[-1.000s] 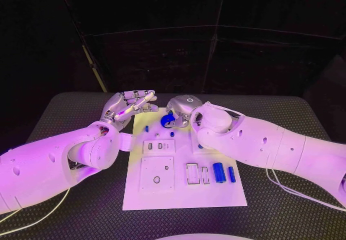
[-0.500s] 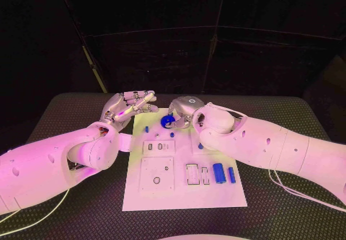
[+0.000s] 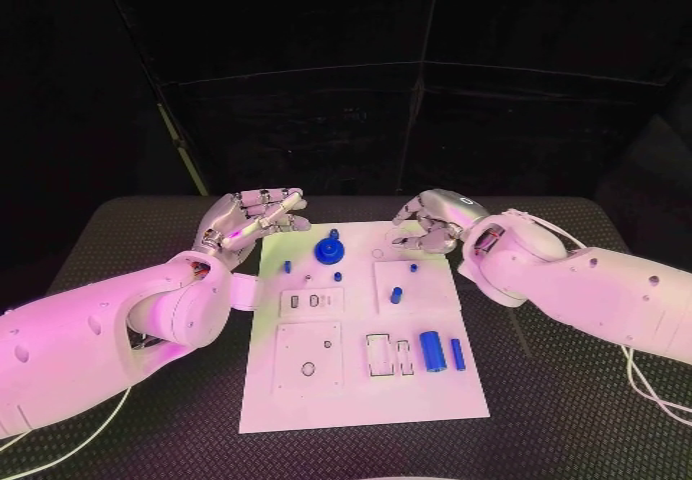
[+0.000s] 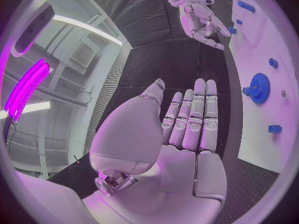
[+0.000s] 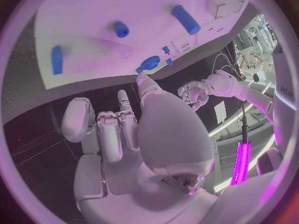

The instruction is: Assemble the parts on the task board

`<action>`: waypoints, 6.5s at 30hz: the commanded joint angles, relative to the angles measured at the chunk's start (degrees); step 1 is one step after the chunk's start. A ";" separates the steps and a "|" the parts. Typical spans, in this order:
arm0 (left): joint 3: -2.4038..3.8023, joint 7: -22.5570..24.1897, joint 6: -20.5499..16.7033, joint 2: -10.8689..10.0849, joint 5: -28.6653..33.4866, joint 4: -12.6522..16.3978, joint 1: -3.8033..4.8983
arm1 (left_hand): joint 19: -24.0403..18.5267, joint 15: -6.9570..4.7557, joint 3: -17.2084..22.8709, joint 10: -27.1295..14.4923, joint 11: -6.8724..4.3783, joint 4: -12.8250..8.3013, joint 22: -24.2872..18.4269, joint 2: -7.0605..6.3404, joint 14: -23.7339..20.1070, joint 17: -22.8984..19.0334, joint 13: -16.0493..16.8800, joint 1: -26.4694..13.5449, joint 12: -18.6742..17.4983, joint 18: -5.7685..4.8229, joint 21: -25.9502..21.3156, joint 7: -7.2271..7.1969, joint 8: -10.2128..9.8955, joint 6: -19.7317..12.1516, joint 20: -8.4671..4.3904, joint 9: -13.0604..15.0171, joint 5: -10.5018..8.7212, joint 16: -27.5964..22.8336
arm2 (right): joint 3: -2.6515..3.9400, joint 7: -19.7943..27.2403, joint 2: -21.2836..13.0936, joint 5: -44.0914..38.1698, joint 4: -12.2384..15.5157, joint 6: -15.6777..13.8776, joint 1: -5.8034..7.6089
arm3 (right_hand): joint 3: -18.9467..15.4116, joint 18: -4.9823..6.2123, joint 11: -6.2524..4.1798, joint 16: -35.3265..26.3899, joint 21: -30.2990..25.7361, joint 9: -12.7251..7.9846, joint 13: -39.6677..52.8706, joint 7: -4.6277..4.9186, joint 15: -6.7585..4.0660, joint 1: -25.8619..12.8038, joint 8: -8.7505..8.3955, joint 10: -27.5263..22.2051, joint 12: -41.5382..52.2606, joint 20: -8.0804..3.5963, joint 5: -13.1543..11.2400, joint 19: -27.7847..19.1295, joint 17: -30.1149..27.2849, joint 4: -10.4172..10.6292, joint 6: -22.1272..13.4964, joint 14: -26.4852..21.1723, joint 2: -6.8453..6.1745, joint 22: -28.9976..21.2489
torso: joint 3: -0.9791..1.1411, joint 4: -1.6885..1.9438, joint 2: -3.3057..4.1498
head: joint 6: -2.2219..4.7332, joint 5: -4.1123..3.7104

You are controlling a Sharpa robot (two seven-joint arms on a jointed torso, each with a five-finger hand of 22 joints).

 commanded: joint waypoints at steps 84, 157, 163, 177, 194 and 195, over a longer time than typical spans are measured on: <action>0.04 0.20 1.23 1.05 -0.27 -2.05 -0.19 | -0.54 0.03 -0.04 0.15 -0.05 -0.39 -0.11 0.14 -0.51 0.15 0.01 0.74 -0.31 0.61 -0.32 -0.15 -0.27 0.44 -0.02 -0.01 -0.34 -0.41 | 0.03 11.96 -0.44 11.54 -10.43 1.88 -2.16 | 3.00 -0.41 -1.68 0.76 0.71 0.42 10.50 -1.57 -1.58 4.43 0.70 2.68 0.30 -1.28 -2.85 1.11 15.00 -7.22 9.28 6.00 8.98 2.20 | 0.23 -0.54 -0.25 | -1.23 -1.15; 0.04 -0.63 1.68 3.78 -0.26 -5.91 -0.06 | -0.56 -0.05 -0.04 0.51 -0.16 -0.54 -0.09 0.34 -0.30 0.33 0.04 0.87 -0.32 0.67 -0.27 -0.15 -0.32 0.77 -0.02 0.02 -0.43 -0.47 | -3.30 -13.29 16.99 -4.25 2.04 6.06 -6.30 | 3.65 -0.37 -2.07 0.74 0.48 0.42 9.88 -1.94 -2.01 2.26 0.60 2.28 -0.36 -1.80 -3.79 0.90 14.92 -7.77 9.86 5.98 8.30 1.85 | -0.13 -0.15 -2.33 | -5.82 3.69; 0.04 -0.64 1.68 3.78 -0.26 -5.94 -0.06 | -0.56 -0.05 -0.04 0.51 -0.16 -0.54 -0.09 0.34 -0.30 0.33 0.04 0.87 -0.32 0.67 -0.27 -0.15 -0.32 0.77 -0.02 0.02 -0.43 -0.47 | -3.31 -13.52 17.09 -4.55 1.88 6.69 -6.31 | 3.61 -0.36 -2.04 0.68 0.42 0.38 9.81 -1.90 -2.01 2.05 0.50 2.23 -0.43 -1.81 -3.83 0.84 14.77 -7.80 9.73 5.95 8.09 1.75 | -0.15 -0.18 -2.37 | -5.91 3.73; 0.04 -0.64 1.64 3.71 -0.26 -5.97 -0.07 | -0.54 -0.09 -0.10 0.68 -0.20 -0.58 -0.07 0.37 -0.21 0.41 0.04 0.87 -0.33 0.69 -0.23 -0.13 -0.36 0.92 -0.03 0.02 -0.46 -0.49 | -3.32 -14.27 17.02 -6.10 1.89 8.69 -6.34 | 3.72 -0.30 -1.76 0.59 0.15 0.12 9.19 -1.51 -1.82 1.73 -0.18 1.71 -1.08 -1.71 -3.43 0.58 14.52 -8.39 8.84 5.89 7.06 1.32 | -0.12 -0.15 -2.33 | -6.06 3.71; 0.04 -0.68 1.68 3.75 -0.26 -6.07 -0.07 | -0.54 -0.09 -0.10 0.68 -0.20 -0.58 -0.07 0.37 -0.21 0.41 0.04 0.87 -0.33 0.69 -0.23 -0.13 -0.36 0.92 -0.03 0.02 -0.46 -0.49 | -3.32 -15.39 17.09 -7.82 1.99 9.22 -6.38 | 3.59 -0.18 -1.15 0.44 -0.27 -0.21 8.32 -0.79 -1.32 0.32 -1.25 0.97 -1.98 -1.30 -3.00 0.18 14.16 -8.44 7.39 5.80 5.52 0.64 | -0.13 -0.16 -2.33 | -6.26 3.67; 0.04 -0.68 1.68 3.75 -0.26 -6.07 -0.07 | -0.54 -0.09 -0.10 0.68 -0.20 -0.58 -0.07 0.37 -0.21 0.41 0.04 0.87 -0.33 0.69 -0.23 -0.13 -0.36 0.92 -0.03 0.02 -0.46 -0.49 | -3.32 -15.41 17.09 -7.84 1.99 9.21 -6.38 | 3.58 -0.18 -1.13 0.44 -0.28 -0.21 8.30 -0.77 -1.31 0.29 -1.28 0.95 -2.00 -1.29 -2.99 0.17 14.16 -8.43 7.34 5.80 5.48 0.63 | -0.13 -0.16 -2.33 | -6.26 3.67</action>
